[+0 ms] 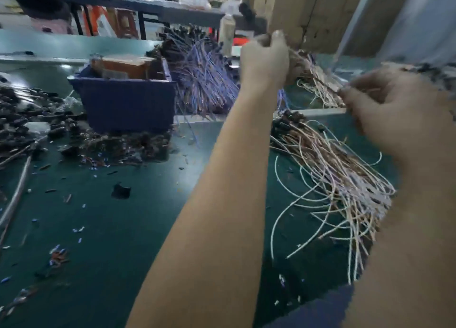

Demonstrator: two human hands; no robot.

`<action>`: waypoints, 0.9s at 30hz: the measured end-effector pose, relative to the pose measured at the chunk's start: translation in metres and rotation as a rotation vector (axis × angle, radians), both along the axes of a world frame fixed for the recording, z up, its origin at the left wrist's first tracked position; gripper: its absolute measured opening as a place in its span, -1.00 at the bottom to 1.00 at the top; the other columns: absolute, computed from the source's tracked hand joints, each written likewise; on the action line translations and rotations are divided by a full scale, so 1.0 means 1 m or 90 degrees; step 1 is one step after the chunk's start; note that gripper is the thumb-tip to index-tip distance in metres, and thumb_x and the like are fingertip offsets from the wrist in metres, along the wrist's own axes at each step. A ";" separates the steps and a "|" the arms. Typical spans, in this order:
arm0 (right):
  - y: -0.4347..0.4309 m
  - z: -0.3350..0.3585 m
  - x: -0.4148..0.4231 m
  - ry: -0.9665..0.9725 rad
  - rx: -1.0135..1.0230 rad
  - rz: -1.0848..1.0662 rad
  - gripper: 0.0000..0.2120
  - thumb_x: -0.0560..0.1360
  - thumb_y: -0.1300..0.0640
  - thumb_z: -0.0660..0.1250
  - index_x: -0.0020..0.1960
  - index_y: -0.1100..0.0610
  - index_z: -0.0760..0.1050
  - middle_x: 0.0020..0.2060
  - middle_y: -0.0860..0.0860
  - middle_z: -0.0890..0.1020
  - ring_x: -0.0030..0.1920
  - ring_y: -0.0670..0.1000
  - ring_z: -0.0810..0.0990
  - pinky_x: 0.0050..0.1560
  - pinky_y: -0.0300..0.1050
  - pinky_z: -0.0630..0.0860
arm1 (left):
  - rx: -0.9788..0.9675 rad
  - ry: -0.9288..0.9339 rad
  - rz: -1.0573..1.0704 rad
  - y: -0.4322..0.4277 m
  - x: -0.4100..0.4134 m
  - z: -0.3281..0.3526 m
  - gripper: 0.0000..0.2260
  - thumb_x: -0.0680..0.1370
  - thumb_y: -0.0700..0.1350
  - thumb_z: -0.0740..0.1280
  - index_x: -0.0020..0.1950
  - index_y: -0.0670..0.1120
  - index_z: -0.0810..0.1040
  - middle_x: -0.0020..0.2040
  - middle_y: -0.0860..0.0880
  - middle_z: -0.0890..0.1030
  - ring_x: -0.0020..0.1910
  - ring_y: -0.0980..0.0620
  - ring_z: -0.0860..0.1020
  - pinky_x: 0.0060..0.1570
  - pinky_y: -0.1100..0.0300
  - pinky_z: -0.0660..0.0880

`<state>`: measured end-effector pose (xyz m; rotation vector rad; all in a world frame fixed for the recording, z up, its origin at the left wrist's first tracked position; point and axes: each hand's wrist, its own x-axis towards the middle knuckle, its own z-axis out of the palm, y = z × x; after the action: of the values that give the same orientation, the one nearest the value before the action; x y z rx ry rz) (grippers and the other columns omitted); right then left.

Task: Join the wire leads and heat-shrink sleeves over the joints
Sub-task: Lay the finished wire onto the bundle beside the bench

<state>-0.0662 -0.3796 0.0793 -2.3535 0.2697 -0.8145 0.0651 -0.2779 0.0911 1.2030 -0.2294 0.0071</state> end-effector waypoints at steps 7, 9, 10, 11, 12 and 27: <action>-0.060 -0.079 0.020 0.262 0.071 -0.202 -0.82 0.53 0.13 0.33 0.07 0.19 0.60 0.00 0.17 0.65 0.00 0.15 0.59 -0.05 -0.14 0.40 | 0.326 0.174 -0.112 -0.079 -0.027 -0.089 -0.71 0.53 -0.27 0.30 0.22 -0.35 0.48 0.10 -0.26 0.60 0.13 -0.15 0.58 0.14 0.05 0.54; -0.066 -0.098 0.029 0.293 0.097 -0.230 -0.84 0.52 0.16 0.33 0.05 0.18 0.61 0.01 0.18 0.65 0.01 0.17 0.58 -0.07 -0.14 0.38 | 0.405 0.160 -0.132 -0.086 -0.031 -0.110 -0.76 0.51 -0.30 0.27 0.14 -0.34 0.54 0.10 -0.30 0.60 0.14 -0.18 0.58 0.12 0.06 0.55; -0.068 -0.106 0.032 0.305 0.103 -0.243 -0.85 0.51 0.16 0.33 0.03 0.16 0.61 0.00 0.17 0.65 0.00 0.17 0.58 -0.08 -0.14 0.39 | 0.418 0.152 -0.137 -0.088 -0.033 -0.116 -0.77 0.50 -0.31 0.24 0.12 -0.32 0.57 0.08 -0.30 0.61 0.12 -0.18 0.59 0.12 0.05 0.55; -0.069 -0.111 0.035 0.310 0.109 -0.256 -0.87 0.50 0.18 0.33 0.01 0.13 0.62 -0.01 0.14 0.66 -0.01 0.16 0.58 -0.08 -0.14 0.40 | 0.431 0.143 -0.133 -0.090 -0.032 -0.122 -0.77 0.50 -0.30 0.23 0.10 -0.29 0.58 0.06 -0.28 0.62 0.10 -0.17 0.59 0.11 0.05 0.55; -0.070 -0.115 0.037 0.306 0.110 -0.271 -0.87 0.49 0.19 0.32 -0.01 0.11 0.62 -0.01 0.13 0.66 0.00 0.16 0.58 -0.08 -0.13 0.40 | 0.441 0.139 -0.128 -0.090 -0.030 -0.123 -0.77 0.49 -0.29 0.22 0.08 -0.27 0.59 0.05 -0.26 0.63 0.08 -0.16 0.60 0.11 0.06 0.55; 0.097 -0.053 0.089 0.154 0.082 0.159 -0.92 0.46 0.12 0.35 -0.20 0.08 0.53 -0.20 0.09 0.60 -0.19 0.04 0.54 -0.14 -0.12 0.46 | 0.159 -0.011 0.274 0.073 -0.013 -0.059 -0.88 0.54 -0.22 0.22 -0.09 -0.13 0.56 -0.20 -0.12 0.60 -0.19 -0.09 0.51 -0.11 0.10 0.47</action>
<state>0.0228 -0.2821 0.0266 -2.3035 0.1191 -0.3837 0.0526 -0.2051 0.0325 1.4831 0.0181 0.3728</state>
